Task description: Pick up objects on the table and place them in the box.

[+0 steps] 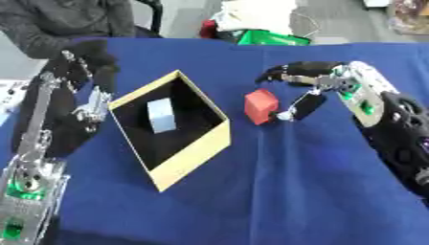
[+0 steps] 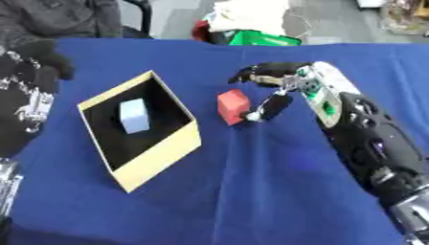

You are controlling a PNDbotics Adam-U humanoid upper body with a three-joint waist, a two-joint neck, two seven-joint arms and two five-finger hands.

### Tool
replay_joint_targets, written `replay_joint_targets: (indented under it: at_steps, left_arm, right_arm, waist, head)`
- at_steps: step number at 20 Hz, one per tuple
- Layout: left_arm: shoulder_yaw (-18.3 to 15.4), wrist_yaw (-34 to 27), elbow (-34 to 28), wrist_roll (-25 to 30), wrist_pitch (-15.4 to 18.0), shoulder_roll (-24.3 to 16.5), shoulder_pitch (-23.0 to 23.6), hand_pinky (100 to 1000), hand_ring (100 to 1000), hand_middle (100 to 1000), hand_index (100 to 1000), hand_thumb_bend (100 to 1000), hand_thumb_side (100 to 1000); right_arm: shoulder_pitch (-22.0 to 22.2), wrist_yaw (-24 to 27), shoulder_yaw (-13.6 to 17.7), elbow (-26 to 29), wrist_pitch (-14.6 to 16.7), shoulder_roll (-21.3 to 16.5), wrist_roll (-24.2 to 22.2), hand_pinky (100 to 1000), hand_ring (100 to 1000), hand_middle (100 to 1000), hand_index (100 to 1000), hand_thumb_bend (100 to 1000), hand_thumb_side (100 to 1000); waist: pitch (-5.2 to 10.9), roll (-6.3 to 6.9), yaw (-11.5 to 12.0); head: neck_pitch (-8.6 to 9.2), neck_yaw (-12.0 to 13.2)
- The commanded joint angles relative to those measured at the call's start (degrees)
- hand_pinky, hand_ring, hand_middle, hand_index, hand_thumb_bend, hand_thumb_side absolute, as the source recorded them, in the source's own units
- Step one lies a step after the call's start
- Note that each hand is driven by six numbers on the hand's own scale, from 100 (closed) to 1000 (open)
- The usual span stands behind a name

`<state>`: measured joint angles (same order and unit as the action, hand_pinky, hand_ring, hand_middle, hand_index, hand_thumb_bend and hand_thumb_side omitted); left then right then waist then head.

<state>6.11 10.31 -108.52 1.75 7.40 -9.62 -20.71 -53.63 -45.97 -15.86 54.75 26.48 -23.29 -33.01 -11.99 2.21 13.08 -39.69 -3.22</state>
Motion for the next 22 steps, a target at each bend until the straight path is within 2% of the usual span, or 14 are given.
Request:
replay_joint_targets:
  at_steps: [1,5,7,9,10,11,12,18,19,20,22]
  left_arm:
    - [-0.4,0.1,-0.7,0.0,0.0,-0.4,-0.5,663,642,611,806,223,536]
    - [-0.4,0.1,-0.7,0.0,0.0,-0.3,-0.6,663,644,610,805,223,536]
    - [-0.4,0.1,-0.7,0.0,0.0,-0.2,-0.6,662,644,610,805,224,536]
    - [-0.4,0.1,-0.7,0.0,0.0,-0.2,-0.6,662,645,610,805,224,536]
    - [-0.4,0.1,-0.7,0.0,0.0,-0.2,-0.6,661,645,610,805,224,536]
    - [-0.5,0.1,-0.7,-0.1,0.0,-0.2,-0.6,661,645,610,805,224,536]
    - [-0.5,0.1,-0.7,-0.1,0.0,-0.2,-0.6,661,645,610,805,225,536]
    - [-0.5,0.3,-0.6,-0.1,0.0,-0.4,-0.4,659,645,611,804,226,536]
    - [-0.5,0.3,-0.6,-0.1,0.0,-0.5,-0.3,659,645,611,804,227,535]
    - [-0.5,0.3,-0.6,-0.1,0.0,-0.5,-0.2,659,645,611,804,227,535]
    - [-0.5,0.4,-0.5,-0.1,0.0,-0.6,-0.1,658,645,611,804,229,535]
  right_arm:
    - [-1.0,-1.3,0.3,-0.3,0.7,0.2,0.0,860,916,884,956,272,414]
    - [-1.0,-2.0,-0.1,-0.8,1.5,1.0,-0.1,855,903,815,899,243,402]
    - [-1.0,-2.2,-0.2,-0.9,1.7,1.2,0.2,849,889,748,846,216,386]
    - [-1.0,-2.1,-0.1,-0.7,1.8,1.3,1.0,837,866,641,779,179,355]
    - [-1.0,-1.9,-0.1,-0.5,1.8,1.2,1.6,827,850,579,732,118,366]
    - [-1.0,-1.5,0.0,-0.4,1.7,1.2,2.3,825,845,555,717,145,336]
    - [-1.0,-1.1,0.1,-0.2,1.6,1.1,3.0,821,838,525,699,134,328]
    - [-1.6,3.6,-0.1,4.5,1.0,-0.4,5.0,816,830,485,676,100,299]
    - [-1.8,4.7,-0.2,5.8,0.8,-0.8,5.0,817,830,485,676,100,338]
    - [-2.0,5.9,-0.3,7.1,0.6,-1.2,4.9,818,830,484,676,100,290]
    - [-2.5,8.1,-0.5,9.6,0.0,-1.9,4.5,818,830,484,676,100,284]
  waist:
    - [0.82,0.13,0.2]
    - [0.74,0.19,0.2]
    - [0.72,0.16,0.2]
    - [0.71,0.12,0.0]
    - [0.71,0.09,-0.1]
    - [0.72,0.06,-0.2]
    - [0.74,0.03,-0.3]
    - [1.15,-0.17,-0.9]
    - [1.29,-0.23,-1.0]
    - [1.4,-0.28,-1.1]
    - [1.61,-0.36,-1.2]
  head:
    - [0.6,-0.2]
    - [0.68,-0.2]
    - [0.75,-0.2]
    - [0.82,-0.2]
    - [0.84,-0.1]
    - [0.87,-0.1]
    - [0.89,-0.1]
    - [0.7,0.2]
    - [0.64,0.2]
    - [0.62,0.2]
    - [0.51,0.3]
